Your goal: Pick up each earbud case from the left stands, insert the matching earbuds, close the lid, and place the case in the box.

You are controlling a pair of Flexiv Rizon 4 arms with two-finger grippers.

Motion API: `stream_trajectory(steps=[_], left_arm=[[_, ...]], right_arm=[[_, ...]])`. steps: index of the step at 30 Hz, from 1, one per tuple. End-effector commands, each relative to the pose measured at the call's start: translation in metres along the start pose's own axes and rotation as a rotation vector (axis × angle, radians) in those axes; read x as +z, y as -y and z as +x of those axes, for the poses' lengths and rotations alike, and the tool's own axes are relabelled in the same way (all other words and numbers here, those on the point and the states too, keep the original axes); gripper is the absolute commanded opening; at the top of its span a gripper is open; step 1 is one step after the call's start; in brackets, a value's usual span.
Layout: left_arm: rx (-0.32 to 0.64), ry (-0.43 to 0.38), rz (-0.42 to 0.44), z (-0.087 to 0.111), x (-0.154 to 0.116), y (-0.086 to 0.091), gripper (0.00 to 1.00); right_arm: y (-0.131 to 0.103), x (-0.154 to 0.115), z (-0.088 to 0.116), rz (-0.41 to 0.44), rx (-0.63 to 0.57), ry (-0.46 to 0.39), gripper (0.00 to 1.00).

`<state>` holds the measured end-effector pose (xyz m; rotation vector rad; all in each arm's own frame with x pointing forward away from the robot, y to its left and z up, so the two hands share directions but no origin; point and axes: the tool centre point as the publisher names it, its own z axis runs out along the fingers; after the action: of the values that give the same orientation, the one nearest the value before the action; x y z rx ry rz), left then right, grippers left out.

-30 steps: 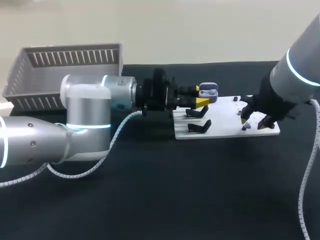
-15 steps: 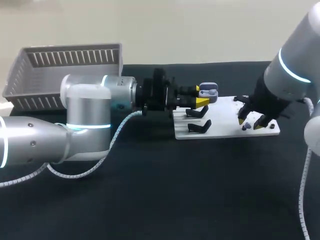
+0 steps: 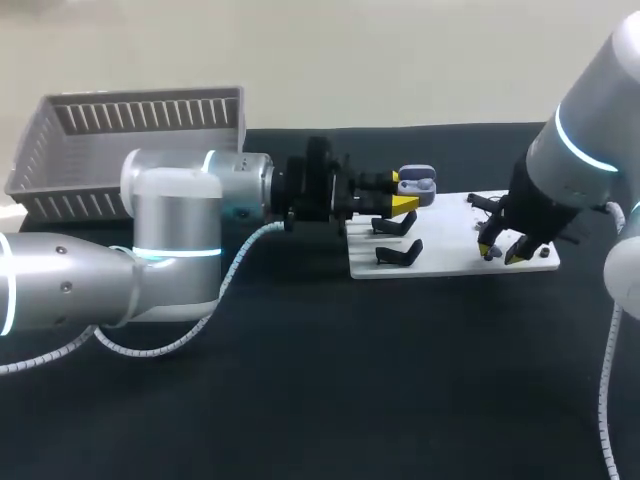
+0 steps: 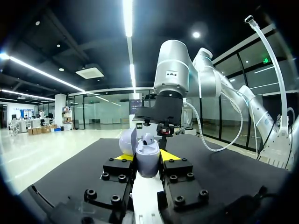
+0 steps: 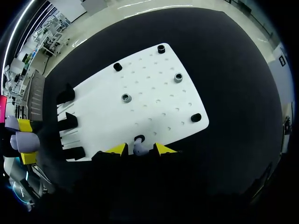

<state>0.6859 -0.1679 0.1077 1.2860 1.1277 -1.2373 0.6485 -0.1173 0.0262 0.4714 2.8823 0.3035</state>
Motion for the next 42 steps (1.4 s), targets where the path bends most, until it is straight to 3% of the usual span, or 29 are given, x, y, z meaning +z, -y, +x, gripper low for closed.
stream_trajectory(steps=[1,4,6,7,15,29,35,42], left_arm=[[0.002,0.001,-0.005,0.0,0.0,0.001,0.0],[0.002,0.001,-0.005,0.0,0.0,0.001,0.0],[0.002,0.001,-0.005,0.0,0.0,0.001,0.0],[0.002,0.001,-0.005,0.0,0.0,0.001,0.0],[0.002,0.001,-0.005,0.0,0.0,0.001,0.0],[0.002,0.001,-0.005,0.0,0.0,0.001,0.0],[0.002,0.001,-0.005,0.0,0.0,0.001,0.0],[0.002,0.001,-0.005,0.0,0.0,0.001,0.0]], right_arm=[[-0.001,0.0,-0.001,-0.001,-0.001,0.003,0.27],[-0.001,0.001,-0.002,0.001,0.0,0.003,0.19],[-0.001,0.001,-0.002,0.001,0.0,0.001,0.02],[-0.002,0.001,-0.002,0.0,0.0,0.001,0.0],[-0.003,-0.015,0.0,-0.007,0.023,0.0,0.0],[-0.02,-0.11,-0.006,-0.099,0.152,0.022,0.0],[-0.04,-0.145,-0.01,-0.141,0.105,0.048,0.0],[-0.071,-0.153,-0.002,-0.169,0.0,0.003,0.0]])
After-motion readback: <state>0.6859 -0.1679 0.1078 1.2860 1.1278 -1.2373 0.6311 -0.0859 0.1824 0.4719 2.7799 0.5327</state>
